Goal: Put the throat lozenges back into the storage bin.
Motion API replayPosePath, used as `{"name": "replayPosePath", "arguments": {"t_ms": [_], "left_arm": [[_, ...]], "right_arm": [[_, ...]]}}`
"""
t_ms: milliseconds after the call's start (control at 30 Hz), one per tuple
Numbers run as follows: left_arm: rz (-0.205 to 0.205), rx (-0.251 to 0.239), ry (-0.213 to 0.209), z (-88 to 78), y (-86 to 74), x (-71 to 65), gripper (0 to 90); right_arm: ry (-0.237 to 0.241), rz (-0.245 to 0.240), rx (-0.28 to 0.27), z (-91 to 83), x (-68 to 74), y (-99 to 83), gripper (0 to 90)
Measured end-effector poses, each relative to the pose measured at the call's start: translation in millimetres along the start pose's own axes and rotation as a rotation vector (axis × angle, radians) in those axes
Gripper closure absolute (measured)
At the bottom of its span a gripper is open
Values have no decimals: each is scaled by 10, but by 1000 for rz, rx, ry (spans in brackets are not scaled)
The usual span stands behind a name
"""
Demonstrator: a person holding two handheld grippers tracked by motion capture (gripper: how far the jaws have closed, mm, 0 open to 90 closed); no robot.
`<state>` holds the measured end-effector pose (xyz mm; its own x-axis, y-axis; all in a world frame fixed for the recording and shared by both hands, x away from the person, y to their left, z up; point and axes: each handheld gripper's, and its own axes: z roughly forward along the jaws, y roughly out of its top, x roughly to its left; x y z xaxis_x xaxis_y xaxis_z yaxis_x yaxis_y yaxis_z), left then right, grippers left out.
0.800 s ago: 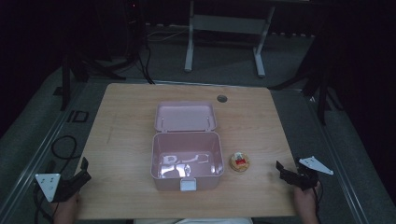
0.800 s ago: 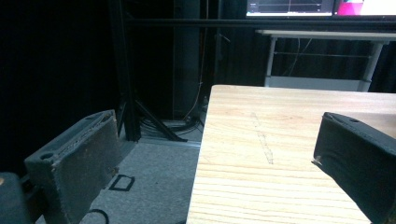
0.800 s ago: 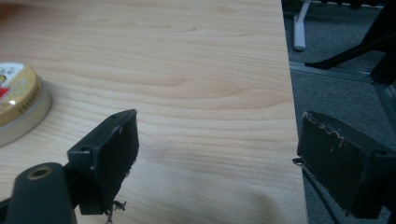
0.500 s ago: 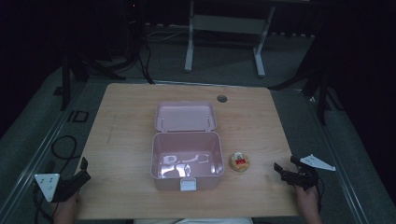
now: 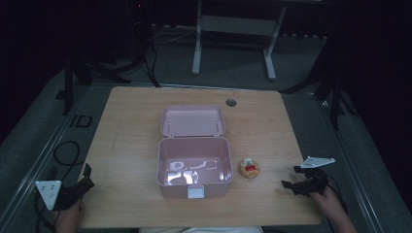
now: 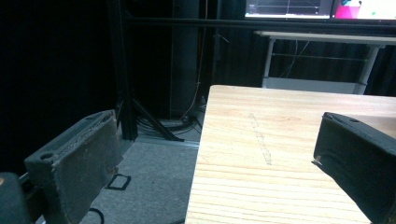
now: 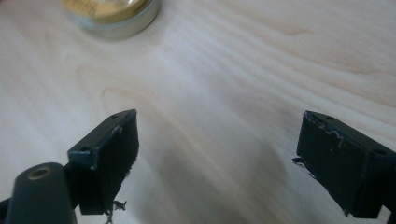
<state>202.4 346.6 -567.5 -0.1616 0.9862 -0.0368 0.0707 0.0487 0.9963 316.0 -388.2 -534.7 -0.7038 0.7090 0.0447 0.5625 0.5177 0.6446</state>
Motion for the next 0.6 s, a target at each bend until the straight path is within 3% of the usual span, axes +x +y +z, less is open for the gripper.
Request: {"name": "replayPosePath", "arguments": {"t_ms": [67, 100, 133, 200, 233, 267, 333, 400, 500, 600], "left_arm": [[1, 0, 0, 0, 0, 0, 11], [1, 0, 0, 0, 0, 0, 10], [1, 0, 0, 0, 0, 0, 11], [1, 0, -1, 0, 0, 0, 11], [0, 0, -1, 0, 0, 0, 11], [1, 0, -1, 0, 0, 0, 11], [0, 0, -1, 0, 0, 0, 11], [0, 0, -2, 0, 0, 0, 11], [0, 0, -1, 0, 0, 0, 11], [-1, 1, -2, 0, 0, 1, 11]], "right_arm": [[16, -31, 51, -23, 11, 33, 125], [16, -31, 51, -23, 11, 33, 125], [26, -65, 99, -41, 25, 64, 125], [31, -87, 156, -53, 39, 94, 125], [31, -87, 156, -53, 39, 94, 125], [35, -120, 213, -65, 56, 125, 126], [39, -126, 229, -70, 59, 136, 126], [45, -150, 301, -96, 72, 179, 126], [43, -167, 332, -112, 76, 205, 132], [30, -207, 399, -127, 100, 275, 133]]}}
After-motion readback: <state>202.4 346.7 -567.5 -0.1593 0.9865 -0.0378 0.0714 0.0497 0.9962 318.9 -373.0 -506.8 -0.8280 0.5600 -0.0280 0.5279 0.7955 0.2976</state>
